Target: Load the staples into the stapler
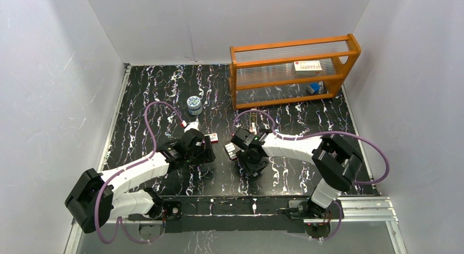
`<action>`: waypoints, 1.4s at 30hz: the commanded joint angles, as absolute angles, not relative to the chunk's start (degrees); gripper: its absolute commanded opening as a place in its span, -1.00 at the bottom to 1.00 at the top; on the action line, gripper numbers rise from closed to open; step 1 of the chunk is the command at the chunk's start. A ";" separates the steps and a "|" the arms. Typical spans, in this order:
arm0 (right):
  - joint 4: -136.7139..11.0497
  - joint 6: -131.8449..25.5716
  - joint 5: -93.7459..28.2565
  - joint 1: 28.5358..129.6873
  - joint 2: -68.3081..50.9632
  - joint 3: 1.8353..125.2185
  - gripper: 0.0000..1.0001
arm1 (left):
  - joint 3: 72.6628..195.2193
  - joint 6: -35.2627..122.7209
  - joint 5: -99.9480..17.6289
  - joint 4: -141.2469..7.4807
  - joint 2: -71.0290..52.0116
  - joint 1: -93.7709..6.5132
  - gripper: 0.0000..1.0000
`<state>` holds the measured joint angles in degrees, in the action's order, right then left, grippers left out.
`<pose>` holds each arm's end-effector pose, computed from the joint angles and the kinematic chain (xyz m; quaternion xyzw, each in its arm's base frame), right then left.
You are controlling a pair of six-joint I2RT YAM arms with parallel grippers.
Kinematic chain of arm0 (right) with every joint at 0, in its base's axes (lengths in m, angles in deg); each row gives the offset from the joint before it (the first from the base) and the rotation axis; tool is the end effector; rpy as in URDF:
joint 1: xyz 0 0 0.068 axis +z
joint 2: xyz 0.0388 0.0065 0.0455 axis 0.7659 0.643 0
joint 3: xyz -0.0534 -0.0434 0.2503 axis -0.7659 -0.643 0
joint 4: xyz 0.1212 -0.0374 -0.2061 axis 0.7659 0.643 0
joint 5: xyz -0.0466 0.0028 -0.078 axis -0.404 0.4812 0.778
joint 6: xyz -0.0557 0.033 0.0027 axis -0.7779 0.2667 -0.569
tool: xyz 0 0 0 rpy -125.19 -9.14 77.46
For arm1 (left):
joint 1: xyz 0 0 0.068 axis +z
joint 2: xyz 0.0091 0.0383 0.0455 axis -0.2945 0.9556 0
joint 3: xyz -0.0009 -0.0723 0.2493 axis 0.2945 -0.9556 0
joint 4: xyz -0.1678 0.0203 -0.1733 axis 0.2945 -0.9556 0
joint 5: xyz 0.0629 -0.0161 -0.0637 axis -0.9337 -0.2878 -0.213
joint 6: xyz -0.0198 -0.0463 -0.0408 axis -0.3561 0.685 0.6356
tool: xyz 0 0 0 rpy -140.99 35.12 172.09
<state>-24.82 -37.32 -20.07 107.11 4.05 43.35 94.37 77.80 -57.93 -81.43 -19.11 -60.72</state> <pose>0.1544 0.2308 0.1501 -0.2895 0.9494 0.0393 0.1150 0.1679 -0.1494 0.1806 -0.0446 0.9228 -0.2154 0.3162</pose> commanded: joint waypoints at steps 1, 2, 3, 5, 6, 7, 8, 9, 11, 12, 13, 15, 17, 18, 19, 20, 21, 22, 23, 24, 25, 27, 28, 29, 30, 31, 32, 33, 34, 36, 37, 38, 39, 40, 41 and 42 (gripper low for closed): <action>-22.79 -30.59 -15.65 107.46 -0.03 45.48 0.12 | 95.30 77.62 -59.96 -82.62 -20.67 -60.38 0.26; -22.48 -27.42 -14.09 107.53 -1.27 45.29 0.15 | 95.26 77.70 -60.04 -82.63 -21.02 -60.37 0.26; -22.44 -22.45 -12.70 107.55 -2.58 44.54 0.17 | 95.12 77.87 -59.99 -82.55 -21.28 -60.42 0.26; -23.10 -15.30 -10.82 107.61 -5.52 42.73 0.19 | 94.69 78.14 -59.77 -82.19 -21.73 -60.39 0.27; -24.22 -9.95 -10.04 107.68 -6.88 40.77 0.19 | 94.46 78.21 -59.57 -81.99 -21.86 -60.37 0.26; -25.75 -6.70 -9.78 107.79 -8.24 39.08 0.19 | 94.24 78.33 -59.35 -81.80 -21.97 -60.40 0.27; -27.62 -4.12 -9.71 107.90 -9.29 37.63 0.18 | 94.16 78.34 -59.16 -81.74 -21.98 -60.38 0.26; -29.10 -2.06 -9.63 108.05 -10.16 36.43 0.17 | 94.22 78.30 -59.03 -81.73 -21.98 -60.39 0.26; -29.20 1.37 -8.44 108.18 -10.30 35.92 0.15 | 94.28 78.10 -59.08 -81.91 -22.03 -60.39 0.26; -27.96 2.49 -7.74 108.26 -9.65 36.40 0.14 | 94.20 77.92 -59.16 -81.91 -22.07 -60.37 0.26; -26.53 3.14 -7.07 108.45 -8.77 37.01 0.13 | 94.20 77.73 -59.28 -81.88 -22.15 -60.31 0.26; -24.39 3.16 -6.69 108.75 -6.79 38.07 0.14 | 94.02 77.51 -59.59 -81.77 -22.29 -60.31 0.27; -24.02 2.98 -6.88 109.15 -5.09 38.66 0.14 | 93.87 77.50 -59.58 -81.54 -22.29 -60.33 0.27; -23.97 3.09 -7.05 109.38 -4.34 38.73 0.14 | 93.71 77.48 -59.33 -81.42 -22.21 -60.37 0.27; -24.03 3.31 -7.20 109.52 -3.72 38.80 0.14 | 93.68 77.55 -59.11 -81.27 -22.17 -60.37 0.27; -24.12 3.45 -7.38 109.61 -3.24 38.85 0.12 | 93.68 77.58 -58.88 -81.09 -22.08 -60.33 0.27; -24.16 3.65 -7.43 109.80 -2.92 38.82 0.12 | 93.60 77.58 -58.69 -81.01 -21.95 -60.38 0.27; -24.15 3.94 -7.44 109.87 -2.69 38.75 0.10 | 93.55 77.65 -58.58 -80.87 -21.90 -60.37 0.27; -24.19 4.16 -7.44 110.00 -2.54 38.66 0.08 | 93.43 77.63 -58.56 -80.80 -21.85 -60.39 0.27; -24.16 4.31 -7.50 110.09 -2.49 38.49 0.05 | 93.30 77.67 -58.48 -80.70 -21.81 -60.43 0.27; -23.96 4.58 -7.49 110.09 -2.48 38.26 0.02 | 93.20 77.65 -58.47 -80.64 -21.81 -60.36 0.27; -23.88 4.56 -7.65 110.12 -2.60 37.81 -0.03 | 93.08 77.66 -58.43 -80.44 -21.74 -60.37 0.27; -23.81 4.60 -7.76 110.11 -2.80 37.43 -0.06 | 93.06 77.63 -58.39 -80.34 -21.66 -60.39 0.27; -23.65 4.58 -7.93 110.14 -2.89 37.12 -0.09 | 93.06 77.67 -58.31 -80.24 -21.57 -60.36 0.27; -23.45 4.56 -8.04 110.18 -3.03 36.85 -0.12 | 93.02 77.65 -58.26 -80.13 -21.47 -60.34 0.27; -23.25 4.40 -8.24 110.18 -3.20 36.65 -0.14 | 93.03 77.65 -58.15 -79.99 -21.32 -60.31 0.27; -23.12 4.12 -8.67 110.17 -3.47 36.47 -0.15 | 93.01 77.66 -58.06 -79.93 -21.17 -60.38 0.27; -22.97 3.80 -8.81 110.19 -3.78 36.22 -0.17 | 93.05 77.65 -57.97 -79.94 -21.04 -60.33 0.27; -22.80 3.42 -9.05 110.15 -4.12 35.97 -0.20 | 93.06 77.63 -57.88 -79.83 -20.95 -60.37 0.27; -22.15 2.52 -9.23 110.16 -5.02 35.59 -0.21 | 93.06 77.54 -57.86 -79.74 -20.85 -60.36 0.27; -21.86 2.04 -9.35 110.19 -5.33 35.39 -0.22 | 93.02 77.52 -57.92 -79.67 -20.84 -60.44 0.27; -21.73 1.52 -9.45 110.17 -5.68 35.17 -0.22 | 92.93 77.56 -57.87 -79.63 -20.84 -60.41 0.27; -21.67 1.18 -9.48 110.18 -5.93 34.98 -0.22 | 92.89 77.64 -57.82 -79.48 -20.84 -60.33 0.27; -21.96 0.89 -9.46 110.19 -6.21 34.63 -0.22 | 92.81 77.65 -57.71 -79.41 -20.84 -60.38 0.27; -22.41 0.49 -9.58 110.11 -6.44 34.31 -0.22 | 92.80 77.67 -57.67 -79.41 -20.84 -60.37 0.27; -23.03 0.06 -9.75 110.18 -6.58 34.10 -0.23 | 92.80 77.69 -57.60 -79.34 -20.84 -60.42 0.27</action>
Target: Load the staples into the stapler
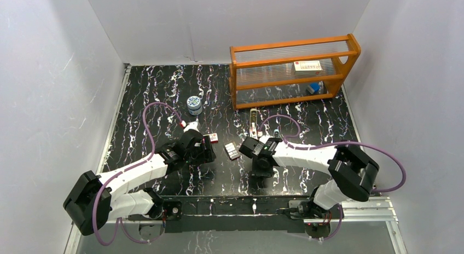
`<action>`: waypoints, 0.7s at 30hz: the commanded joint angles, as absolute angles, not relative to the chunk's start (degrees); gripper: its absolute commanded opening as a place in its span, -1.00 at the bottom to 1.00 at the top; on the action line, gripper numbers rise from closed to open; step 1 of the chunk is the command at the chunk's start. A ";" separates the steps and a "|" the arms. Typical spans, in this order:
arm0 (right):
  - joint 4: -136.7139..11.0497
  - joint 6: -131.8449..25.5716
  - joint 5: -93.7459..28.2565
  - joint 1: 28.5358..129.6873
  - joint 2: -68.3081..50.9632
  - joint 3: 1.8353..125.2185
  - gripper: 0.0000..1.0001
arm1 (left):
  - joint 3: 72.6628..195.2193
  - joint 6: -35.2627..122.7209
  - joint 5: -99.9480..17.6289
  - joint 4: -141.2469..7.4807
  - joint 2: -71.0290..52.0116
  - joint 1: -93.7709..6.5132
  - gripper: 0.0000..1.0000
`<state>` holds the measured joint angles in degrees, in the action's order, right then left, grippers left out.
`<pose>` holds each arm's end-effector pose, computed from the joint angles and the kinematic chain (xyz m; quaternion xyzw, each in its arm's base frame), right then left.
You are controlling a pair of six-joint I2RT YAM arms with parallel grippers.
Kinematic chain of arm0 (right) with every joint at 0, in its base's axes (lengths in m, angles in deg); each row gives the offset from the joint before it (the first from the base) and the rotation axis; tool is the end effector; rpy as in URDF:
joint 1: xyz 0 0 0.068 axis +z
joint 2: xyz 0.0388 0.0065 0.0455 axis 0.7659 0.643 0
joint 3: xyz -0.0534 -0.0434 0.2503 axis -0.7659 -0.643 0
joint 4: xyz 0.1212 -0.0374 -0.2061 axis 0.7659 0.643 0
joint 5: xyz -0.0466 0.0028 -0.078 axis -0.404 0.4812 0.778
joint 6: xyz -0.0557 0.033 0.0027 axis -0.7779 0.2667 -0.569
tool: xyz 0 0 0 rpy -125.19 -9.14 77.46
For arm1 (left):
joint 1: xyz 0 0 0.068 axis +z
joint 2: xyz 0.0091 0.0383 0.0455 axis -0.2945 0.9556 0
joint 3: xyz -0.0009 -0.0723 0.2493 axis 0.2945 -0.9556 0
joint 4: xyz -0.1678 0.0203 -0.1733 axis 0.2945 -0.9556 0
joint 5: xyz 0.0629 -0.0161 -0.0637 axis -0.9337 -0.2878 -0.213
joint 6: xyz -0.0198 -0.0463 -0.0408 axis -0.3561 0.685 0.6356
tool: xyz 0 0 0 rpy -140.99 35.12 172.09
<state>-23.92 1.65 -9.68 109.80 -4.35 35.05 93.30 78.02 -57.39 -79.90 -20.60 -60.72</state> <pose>0.1319 0.1999 0.1514 0.0297 0.9850 0.0269 0.1681 0.1658 -0.1482 0.1824 -0.0455 0.9165 -0.2306 0.3236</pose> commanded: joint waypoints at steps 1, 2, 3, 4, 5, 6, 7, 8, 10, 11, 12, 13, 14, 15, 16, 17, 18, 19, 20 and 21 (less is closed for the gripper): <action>-23.95 -0.64 -10.06 110.08 -6.68 33.90 -0.25 | 92.87 77.73 -57.60 -79.28 -20.84 -60.38 0.26; -24.98 -1.54 -10.42 110.10 -6.84 33.74 -0.28 | 92.88 77.60 -57.59 -79.28 -20.77 -60.33 0.26; -25.58 -1.93 -10.45 110.10 -7.01 33.74 -0.30 | 92.95 77.55 -57.59 -79.38 -20.76 -60.36 0.27; -25.90 -2.08 -10.23 110.10 -7.18 33.81 -0.30 | 93.04 77.51 -57.69 -79.49 -20.68 -60.40 0.27; -26.05 -2.18 -9.98 110.08 -7.15 33.96 -0.27 | 93.06 77.40 -57.75 -79.61 -20.67 -60.38 0.27; -26.03 -2.51 -9.73 110.04 -7.02 34.32 -0.23 | 93.06 77.41 -57.86 -79.74 -20.71 -60.37 0.27; -25.99 -2.85 -9.60 110.09 -6.79 34.71 -0.16 | 93.06 77.41 -57.86 -79.79 -20.75 -60.43 0.27; -26.05 -3.35 -9.55 110.04 -6.52 35.12 -0.12 | 93.02 77.41 -57.90 -79.81 -20.83 -60.38 0.27; -26.32 -4.40 -9.29 110.07 -5.91 35.85 -0.07 | 92.89 77.41 -57.86 -79.79 -20.84 -60.37 0.27; -26.34 -4.89 -8.98 110.10 -5.60 36.21 -0.07 | 92.84 77.49 -57.94 -79.64 -20.84 -60.38 0.27; -26.34 -5.30 -8.61 110.06 -5.25 36.57 -0.07 | 92.86 77.50 -57.87 -79.62 -20.78 -60.37 0.27; -26.34 -5.74 -8.25 110.01 -4.94 36.92 -0.08 | 92.88 77.43 -57.79 -79.50 -20.69 -60.39 0.27; -26.40 -6.36 -7.89 109.94 -4.63 37.27 -0.10 | 92.93 77.48 -57.77 -79.58 -20.67 -60.41 0.27; -26.50 -6.80 -7.68 109.88 -4.41 37.46 -0.12 | 93.01 77.42 -57.77 -79.61 -20.55 -60.38 0.27; -26.67 -7.12 -7.56 109.83 -4.19 37.73 -0.14 | 93.12 77.30 -57.81 -79.67 -20.50 -60.33 0.27; -26.69 -7.35 -7.39 109.78 -4.08 37.92 -0.16 | 93.21 77.20 -57.86 -79.71 -20.49 -60.38 0.27; -26.61 -7.51 -7.09 109.71 -3.99 38.05 -0.17 | 93.21 77.16 -57.78 -79.81 -20.56 -60.37 0.26; -26.62 -7.63 -6.87 109.68 -3.93 38.05 -0.18 | 93.19 77.06 -57.73 -79.80 -20.70 -60.31 0.26; -26.66 -7.73 -6.71 109.62 -3.89 38.01 -0.19 | 93.16 77.08 -57.71 -79.68 -20.93 -60.41 0.26; -26.67 -7.82 -6.67 109.54 -3.82 38.03 -0.19 | 93.03 77.14 -57.69 -79.67 -21.12 -60.41 0.26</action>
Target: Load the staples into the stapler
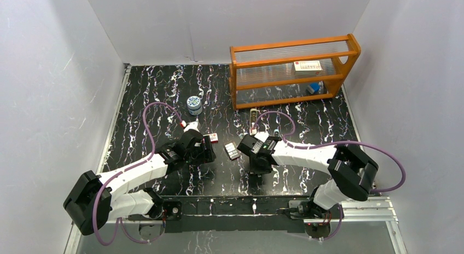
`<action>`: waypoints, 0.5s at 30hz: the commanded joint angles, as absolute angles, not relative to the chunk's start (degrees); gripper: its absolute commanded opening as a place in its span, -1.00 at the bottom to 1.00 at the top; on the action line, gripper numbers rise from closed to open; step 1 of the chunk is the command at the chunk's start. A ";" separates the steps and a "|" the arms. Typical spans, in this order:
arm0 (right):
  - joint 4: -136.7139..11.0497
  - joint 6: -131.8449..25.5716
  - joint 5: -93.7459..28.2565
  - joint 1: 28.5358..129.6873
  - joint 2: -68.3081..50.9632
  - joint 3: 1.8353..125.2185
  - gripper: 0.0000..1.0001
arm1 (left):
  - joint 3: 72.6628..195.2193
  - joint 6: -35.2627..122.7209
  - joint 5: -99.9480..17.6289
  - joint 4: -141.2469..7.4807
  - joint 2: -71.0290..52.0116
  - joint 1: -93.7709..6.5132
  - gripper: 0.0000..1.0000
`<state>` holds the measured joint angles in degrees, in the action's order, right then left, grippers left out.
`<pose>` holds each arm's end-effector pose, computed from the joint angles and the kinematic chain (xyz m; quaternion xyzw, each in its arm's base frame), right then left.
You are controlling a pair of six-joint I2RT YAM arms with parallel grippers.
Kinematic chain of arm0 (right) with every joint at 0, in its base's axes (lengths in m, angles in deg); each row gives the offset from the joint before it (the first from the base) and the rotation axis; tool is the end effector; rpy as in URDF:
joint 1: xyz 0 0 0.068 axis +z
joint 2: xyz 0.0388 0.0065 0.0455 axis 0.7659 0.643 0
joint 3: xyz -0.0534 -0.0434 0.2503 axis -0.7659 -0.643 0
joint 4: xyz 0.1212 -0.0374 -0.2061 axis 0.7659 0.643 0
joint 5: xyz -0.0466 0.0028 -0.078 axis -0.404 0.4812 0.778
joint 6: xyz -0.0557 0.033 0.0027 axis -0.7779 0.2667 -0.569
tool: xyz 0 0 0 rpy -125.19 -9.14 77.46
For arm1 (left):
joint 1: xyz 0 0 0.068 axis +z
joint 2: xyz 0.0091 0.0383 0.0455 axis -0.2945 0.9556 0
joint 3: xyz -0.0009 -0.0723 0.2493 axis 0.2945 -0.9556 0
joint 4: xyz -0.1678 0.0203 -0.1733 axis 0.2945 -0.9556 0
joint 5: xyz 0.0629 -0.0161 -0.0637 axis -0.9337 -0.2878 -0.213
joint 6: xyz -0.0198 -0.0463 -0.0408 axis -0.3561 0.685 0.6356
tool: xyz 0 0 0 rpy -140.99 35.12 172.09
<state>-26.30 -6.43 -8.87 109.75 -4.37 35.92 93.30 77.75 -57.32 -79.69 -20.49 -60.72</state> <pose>0.1367 0.2064 0.1566 -0.0344 0.9805 0.0347 0.1903 0.1661 -0.1485 0.1823 -0.0432 0.9163 -0.2308 0.3243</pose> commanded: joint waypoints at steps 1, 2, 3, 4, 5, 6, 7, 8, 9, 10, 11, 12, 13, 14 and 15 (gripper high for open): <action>-26.70 -7.86 -6.65 109.40 -3.68 38.07 -0.20 | 92.98 77.15 -57.68 -79.67 -21.29 -60.44 0.26; -26.65 -7.91 -6.68 109.40 -3.63 38.07 -0.20 | 92.95 77.18 -57.68 -79.65 -21.43 -60.38 0.27; -26.61 -7.96 -6.66 109.31 -3.54 38.08 -0.21 | 92.97 77.30 -57.69 -79.67 -21.50 -60.38 0.27; -26.60 -7.99 -6.73 109.31 -3.47 38.02 -0.22 | 92.90 77.32 -57.69 -79.70 -21.50 -60.33 0.27; -26.56 -7.87 -6.80 109.31 -3.40 37.99 -0.23 | 92.84 77.40 -57.68 -79.71 -21.46 -60.33 0.26; -26.52 -7.86 -6.82 109.24 -3.36 37.91 -0.24 | 92.88 77.41 -57.68 -79.71 -21.46 -60.31 0.26; -26.33 -7.65 -6.81 109.18 -3.28 37.97 -0.25 | 92.88 77.41 -57.68 -79.71 -21.38 -60.41 0.26; -26.07 -7.19 -6.82 109.07 -3.08 38.01 -0.26 | 92.89 77.40 -57.62 -79.73 -21.33 -60.33 0.26; -25.73 -7.06 -6.90 108.92 -2.91 38.07 -0.26 | 92.89 77.41 -57.60 -79.71 -21.27 -60.37 0.26; -25.50 -6.98 -6.95 108.89 -2.66 38.18 -0.27 | 92.89 77.41 -57.59 -79.78 -21.28 -60.31 0.26; -25.39 -6.88 -7.06 108.87 -2.51 38.24 -0.27 | 92.89 77.41 -57.59 -79.72 -21.25 -60.35 0.26; -25.37 -6.82 -7.26 108.81 -2.48 38.21 -0.27 | 92.79 77.48 -57.59 -79.71 -21.28 -60.36 0.26; -25.49 -6.78 -7.33 108.82 -2.50 38.16 -0.27 | 92.80 77.50 -57.63 -79.78 -21.28 -60.37 0.26; -25.61 -6.78 -7.41 108.85 -2.49 38.12 -0.27 | 92.71 77.50 -57.64 -79.64 -21.27 -60.38 0.26; -25.70 -6.85 -7.37 108.77 -2.52 38.07 -0.28 | 92.69 77.50 -57.60 -79.65 -21.28 -60.39 0.26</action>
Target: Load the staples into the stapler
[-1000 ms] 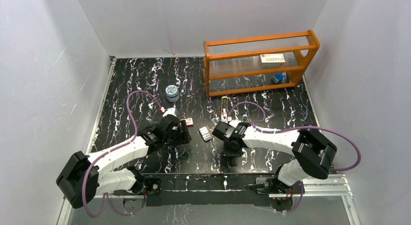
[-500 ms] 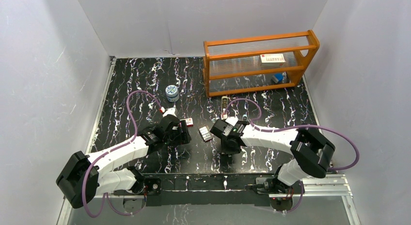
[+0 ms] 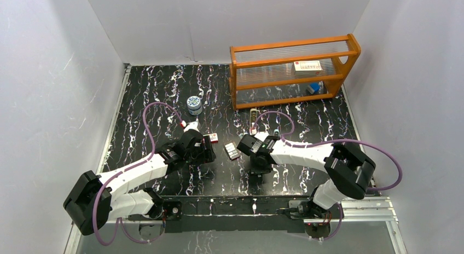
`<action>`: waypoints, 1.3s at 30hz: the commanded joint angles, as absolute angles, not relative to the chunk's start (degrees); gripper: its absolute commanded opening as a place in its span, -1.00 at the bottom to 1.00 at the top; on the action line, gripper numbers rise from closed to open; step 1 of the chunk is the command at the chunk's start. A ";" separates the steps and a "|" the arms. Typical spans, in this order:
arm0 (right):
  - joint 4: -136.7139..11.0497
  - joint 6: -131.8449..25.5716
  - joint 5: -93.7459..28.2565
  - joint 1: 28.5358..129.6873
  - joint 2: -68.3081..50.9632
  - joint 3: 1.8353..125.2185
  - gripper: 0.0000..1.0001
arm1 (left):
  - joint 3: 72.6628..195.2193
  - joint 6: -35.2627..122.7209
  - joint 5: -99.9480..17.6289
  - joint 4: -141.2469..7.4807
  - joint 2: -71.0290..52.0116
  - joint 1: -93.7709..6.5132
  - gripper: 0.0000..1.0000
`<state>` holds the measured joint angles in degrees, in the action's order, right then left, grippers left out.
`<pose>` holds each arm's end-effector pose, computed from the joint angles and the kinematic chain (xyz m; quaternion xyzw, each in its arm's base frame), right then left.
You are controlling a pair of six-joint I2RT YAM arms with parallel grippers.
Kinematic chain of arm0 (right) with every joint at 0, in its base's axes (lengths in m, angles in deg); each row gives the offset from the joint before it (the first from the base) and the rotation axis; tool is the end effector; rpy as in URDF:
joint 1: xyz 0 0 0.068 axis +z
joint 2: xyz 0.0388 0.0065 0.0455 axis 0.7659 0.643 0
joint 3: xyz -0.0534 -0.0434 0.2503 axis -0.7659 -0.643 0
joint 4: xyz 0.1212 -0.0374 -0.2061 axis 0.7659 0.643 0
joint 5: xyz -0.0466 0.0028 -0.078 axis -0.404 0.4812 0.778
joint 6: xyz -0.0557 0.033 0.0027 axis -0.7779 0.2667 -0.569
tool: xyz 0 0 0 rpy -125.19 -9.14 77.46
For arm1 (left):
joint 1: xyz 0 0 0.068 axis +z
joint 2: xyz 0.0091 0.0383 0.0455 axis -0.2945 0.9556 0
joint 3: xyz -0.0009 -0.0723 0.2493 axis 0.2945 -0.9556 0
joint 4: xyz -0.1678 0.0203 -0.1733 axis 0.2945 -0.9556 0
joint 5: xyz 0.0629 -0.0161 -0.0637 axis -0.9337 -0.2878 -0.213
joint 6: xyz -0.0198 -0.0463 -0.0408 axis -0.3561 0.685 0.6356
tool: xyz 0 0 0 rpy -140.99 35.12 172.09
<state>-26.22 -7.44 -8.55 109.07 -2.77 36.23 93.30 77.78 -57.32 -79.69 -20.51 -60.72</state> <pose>0.1404 0.2064 0.1516 -0.0386 0.9815 0.0205 0.1866 0.1661 -0.1485 0.1824 -0.0434 0.9163 -0.2310 0.3244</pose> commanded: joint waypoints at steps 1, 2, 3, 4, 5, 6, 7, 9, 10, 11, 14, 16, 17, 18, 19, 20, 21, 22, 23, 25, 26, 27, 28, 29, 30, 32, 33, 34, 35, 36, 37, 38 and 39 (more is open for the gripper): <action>-25.79 -6.85 -7.37 108.69 -2.56 38.08 -0.28 | 92.65 77.49 -57.64 -79.67 -21.28 -60.35 0.26; -25.81 -6.94 -7.35 108.61 -2.57 38.07 -0.28 | 92.69 77.39 -57.68 -79.63 -21.24 -60.37 0.26; -25.83 -6.95 -7.43 108.48 -2.63 38.01 -0.28 | 92.71 77.41 -57.73 -79.67 -21.16 -60.37 0.26; -25.89 -6.95 -7.58 108.33 -2.65 38.07 -0.28 | 92.77 77.41 -57.81 -79.72 -21.12 -60.35 0.26; -26.08 -7.02 -7.74 108.22 -2.74 37.99 -0.28 | 92.84 77.34 -57.94 -79.82 -21.11 -60.35 0.26; -26.26 -7.20 -7.83 108.06 -2.82 37.91 -0.28 | 92.84 77.28 -57.95 -79.80 -21.11 -60.36 0.26; -26.58 -7.36 -7.94 107.84 -2.90 37.82 -0.28 | 92.96 77.22 -58.02 -79.91 -21.11 -60.41 0.27; -26.75 -7.59 -8.24 107.48 -3.06 37.52 -0.27 | 93.06 77.22 -58.08 -79.99 -21.11 -60.38 0.27; -27.00 -7.75 -8.39 107.36 -3.09 37.27 -0.28 | 93.14 77.23 -58.04 -79.98 -21.17 -60.41 0.27; -27.16 -7.93 -8.68 107.13 -3.16 37.03 -0.28 | 93.15 77.24 -58.03 -80.04 -21.19 -60.36 0.26; -27.94 -8.54 -9.62 106.88 -3.35 36.40 -0.35 | 93.02 77.31 -57.96 -80.30 -21.41 -60.42 0.27; -28.40 -9.09 -10.32 106.75 -3.30 36.32 -0.43 | 93.14 77.33 -57.90 -80.39 -21.54 -60.38 0.27; -28.39 -9.40 -10.51 106.70 -3.16 36.39 -0.46 | 93.20 77.33 -57.94 -80.52 -21.69 -60.35 0.26; -28.41 -9.60 -10.66 106.68 -3.04 36.50 -0.51 | 93.33 77.33 -57.95 -80.66 -21.77 -60.33 0.26; -28.24 -9.73 -10.87 106.67 -2.82 36.74 -0.55 | 93.52 77.33 -57.95 -80.75 -21.93 -60.35 0.27; -28.15 -9.76 -10.94 106.63 -2.72 36.96 -0.56 | 93.77 77.25 -58.05 -81.03 -22.04 -60.33 0.26; -28.05 -9.72 -10.95 106.67 -2.60 37.19 -0.57 | 93.97 76.90 -58.22 -81.27 -22.14 -60.38 0.26; -27.87 -9.62 -10.95 106.65 -2.61 37.39 -0.57 | 94.34 76.58 -58.52 -81.62 -22.22 -60.37 0.26; -27.77 -9.53 -10.90 106.67 -2.77 37.64 -0.58 | 94.86 76.28 -59.01 -82.16 -22.32 -60.38 0.27; -27.52 -9.26 -10.22 106.67 -3.21 38.02 -0.57 | 96.10 75.64 -60.02 -83.13 -22.52 -60.37 0.26; -27.27 -9.20 -9.89 106.67 -3.45 38.21 -0.57 | 96.47 75.44 -60.37 -83.42 -22.71 -60.38 0.26; -27.10 -9.16 -9.52 106.63 -3.59 38.36 -0.57 | 96.71 75.38 -60.40 -83.48 -22.88 -60.44 0.27; -26.97 -9.15 -9.13 106.65 -3.81 38.49 -0.57 | 96.87 75.43 -60.37 -83.49 -23.01 -60.38 0.27; -27.03 -9.15 -8.77 106.59 -3.94 38.51 -0.57 | 97.02 75.46 -60.16 -83.43 -23.11 -60.38 0.27; -27.16 -9.18 -8.38 106.64 -4.10 38.52 -0.57 | 97.16 75.42 -59.96 -83.37 -23.13 -60.37 0.27; -27.50 -9.33 -7.79 106.63 -4.08 38.52 -0.56 | 97.40 75.48 -59.71 -83.40 -22.96 -60.32 0.27; -27.75 -9.46 -7.59 106.66 -4.06 38.52 -0.55 | 97.51 75.48 -59.68 -83.53 -22.88 -60.35 0.27; -28.05 -9.54 -7.37 106.61 -4.04 38.35 -0.55 | 97.56 75.48 -59.77 -83.70 -22.79 -60.38 0.27; -28.43 -9.58 -7.20 106.60 -3.98 38.28 -0.55 | 97.63 75.48 -59.79 -83.76 -22.70 -60.34 0.27; -28.85 -9.67 -7.10 106.63 -3.97 38.13 -0.54 | 97.63 75.48 -59.79 -83.80 -22.61 -60.37 0.27; -29.12 -9.72 -7.03 106.60 -4.06 38.07 -0.54 | 97.63 75.48 -59.79 -83.83 -22.60 -60.39 0.27; -29.48 -9.76 -7.02 106.67 -4.13 37.95 -0.54 | 97.63 75.53 -59.73 -83.78 -22.56 -60.44 0.27; -29.71 -9.83 -6.84 106.66 -4.33 37.81 -0.53 | 97.51 75.64 -59.71 -83.83 -22.52 -60.40 0.27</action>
